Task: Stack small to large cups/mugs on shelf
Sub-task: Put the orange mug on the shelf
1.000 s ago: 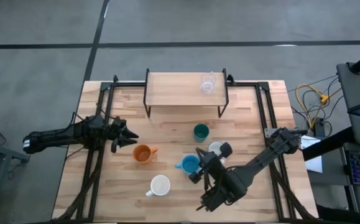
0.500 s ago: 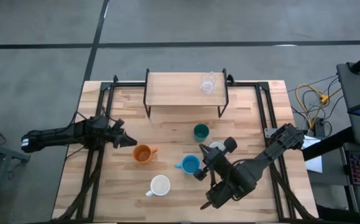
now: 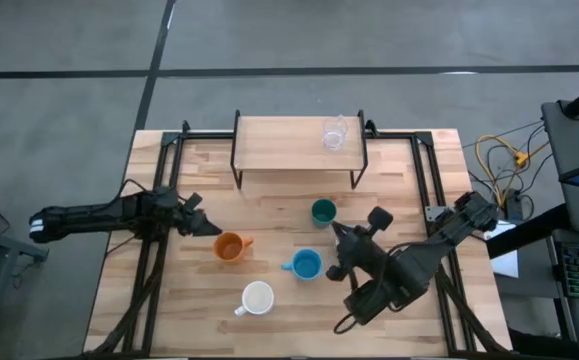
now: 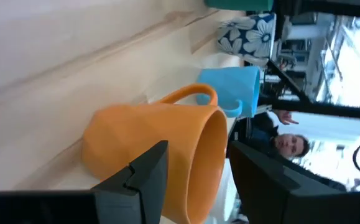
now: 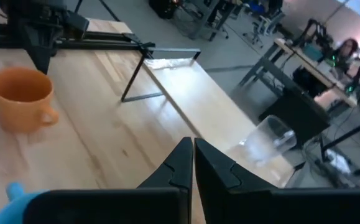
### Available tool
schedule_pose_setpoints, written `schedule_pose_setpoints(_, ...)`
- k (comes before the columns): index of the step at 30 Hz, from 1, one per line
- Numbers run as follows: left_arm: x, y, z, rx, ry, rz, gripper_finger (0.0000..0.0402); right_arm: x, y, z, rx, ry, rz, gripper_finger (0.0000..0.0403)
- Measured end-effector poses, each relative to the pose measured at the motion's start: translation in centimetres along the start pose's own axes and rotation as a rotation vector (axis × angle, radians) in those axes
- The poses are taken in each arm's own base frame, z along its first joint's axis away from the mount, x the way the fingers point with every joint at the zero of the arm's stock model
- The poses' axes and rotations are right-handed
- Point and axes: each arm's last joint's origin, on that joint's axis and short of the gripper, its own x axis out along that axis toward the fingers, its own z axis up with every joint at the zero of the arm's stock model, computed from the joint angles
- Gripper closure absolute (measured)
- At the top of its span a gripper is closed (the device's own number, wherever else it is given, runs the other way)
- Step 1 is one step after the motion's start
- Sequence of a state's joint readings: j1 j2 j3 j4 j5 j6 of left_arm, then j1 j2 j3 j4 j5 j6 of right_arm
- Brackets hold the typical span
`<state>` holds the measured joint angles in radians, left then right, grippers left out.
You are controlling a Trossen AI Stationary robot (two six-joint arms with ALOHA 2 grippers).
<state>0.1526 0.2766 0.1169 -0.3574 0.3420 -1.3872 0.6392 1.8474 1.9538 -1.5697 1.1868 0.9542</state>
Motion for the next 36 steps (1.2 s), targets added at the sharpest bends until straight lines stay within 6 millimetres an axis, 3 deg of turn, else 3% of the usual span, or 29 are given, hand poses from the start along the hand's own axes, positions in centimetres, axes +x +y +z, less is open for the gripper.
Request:
schedule_pose_setpoints(8,0.2,-1.0,0.0,-0.089,0.011,-0.075,0.0244,-1.0,-2.2,-0.2,-0.162,0.002,0.037,0.0394)
schedule_pose_setpoints(19,1.1,-1.9,-1.0,-0.117,0.1,-0.029,0.0244,-1.3,-4.6,-1.2,-0.176,0.035,0.067,0.0394)
schedule_pose_setpoints(27,1.9,-3.6,-0.5,0.203,-0.075,-0.162,0.0252,-1.1,-4.8,-1.7,-0.178,0.039,0.061,0.0394)
schedule_pose_setpoints(36,3.1,-2.4,-0.1,0.378,-0.151,-0.005,0.0268,-1.2,-4.9,-1.7,-0.146,0.037,0.059,0.0394)
